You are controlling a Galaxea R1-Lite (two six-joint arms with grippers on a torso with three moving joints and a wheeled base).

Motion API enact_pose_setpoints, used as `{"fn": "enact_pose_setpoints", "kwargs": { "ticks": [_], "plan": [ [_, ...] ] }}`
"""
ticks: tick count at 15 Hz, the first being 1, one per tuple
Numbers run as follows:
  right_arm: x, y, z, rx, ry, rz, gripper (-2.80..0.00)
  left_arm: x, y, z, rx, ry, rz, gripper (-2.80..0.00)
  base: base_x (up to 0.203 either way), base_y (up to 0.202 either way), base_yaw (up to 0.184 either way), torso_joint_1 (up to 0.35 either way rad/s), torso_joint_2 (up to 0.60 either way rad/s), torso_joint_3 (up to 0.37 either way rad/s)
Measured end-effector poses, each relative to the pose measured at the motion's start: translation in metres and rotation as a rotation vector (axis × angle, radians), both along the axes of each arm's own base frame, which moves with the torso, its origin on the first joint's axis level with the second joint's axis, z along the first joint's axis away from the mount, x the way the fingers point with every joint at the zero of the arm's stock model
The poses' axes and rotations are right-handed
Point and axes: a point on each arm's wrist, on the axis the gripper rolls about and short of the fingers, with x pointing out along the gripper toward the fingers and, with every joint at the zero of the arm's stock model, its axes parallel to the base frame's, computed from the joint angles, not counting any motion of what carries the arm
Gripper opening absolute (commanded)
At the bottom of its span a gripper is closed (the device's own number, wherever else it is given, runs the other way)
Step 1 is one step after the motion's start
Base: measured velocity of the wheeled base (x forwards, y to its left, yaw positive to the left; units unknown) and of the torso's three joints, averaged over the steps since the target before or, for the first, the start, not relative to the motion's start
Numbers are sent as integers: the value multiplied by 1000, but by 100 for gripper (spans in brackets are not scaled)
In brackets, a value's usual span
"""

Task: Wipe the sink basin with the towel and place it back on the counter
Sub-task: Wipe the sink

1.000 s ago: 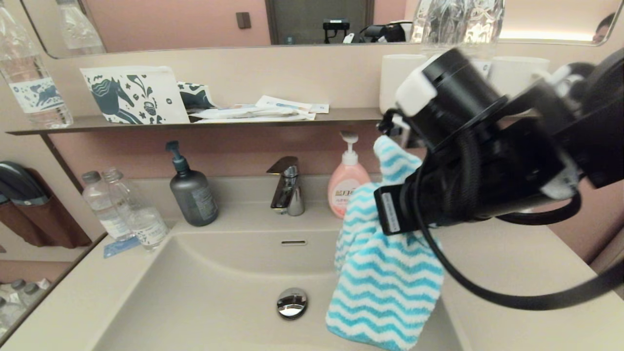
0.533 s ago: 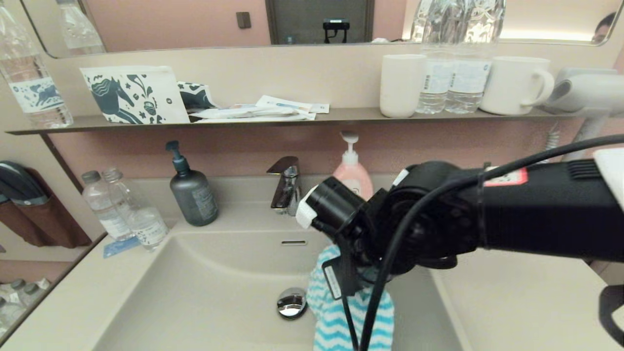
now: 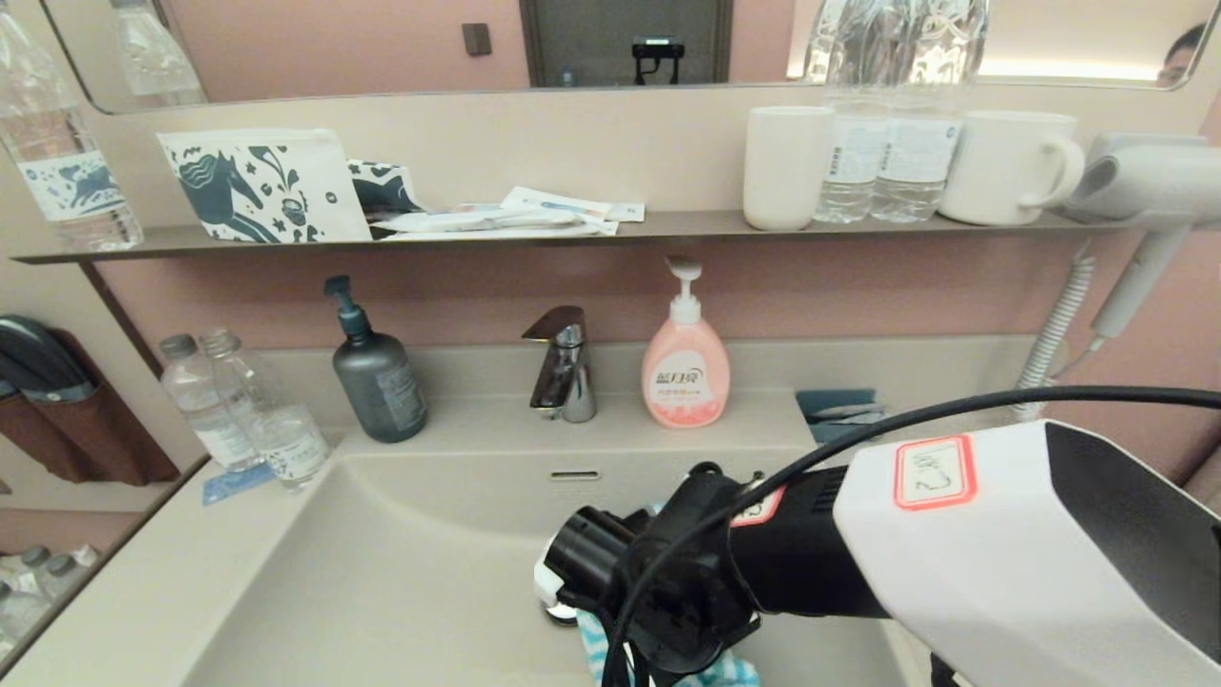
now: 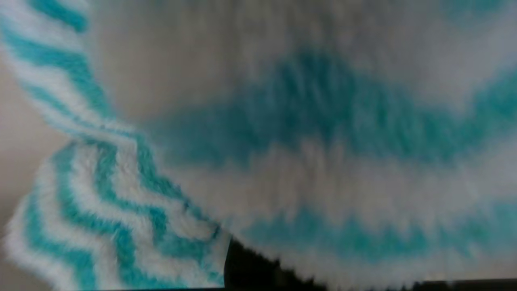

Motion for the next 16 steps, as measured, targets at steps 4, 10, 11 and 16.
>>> {"fn": "enact_pose_setpoints", "kwargs": {
  "ticks": [4,10,11,16],
  "plan": [
    [0,6,-29,19,41,-98,-280,0,0,0,0,0,0,-280,0,0,0,0,0,0],
    [-7,22,-39,162,91,-253,-280,0,0,0,0,0,0,-280,0,0,0,0,0,0],
    [-8,26,-37,183,98,-252,-280,0,0,0,0,0,0,-280,0,0,0,0,0,0],
    [-11,57,-36,257,90,-188,-280,0,0,0,0,0,-1,-280,0,0,0,0,0,0]
  ]
}}
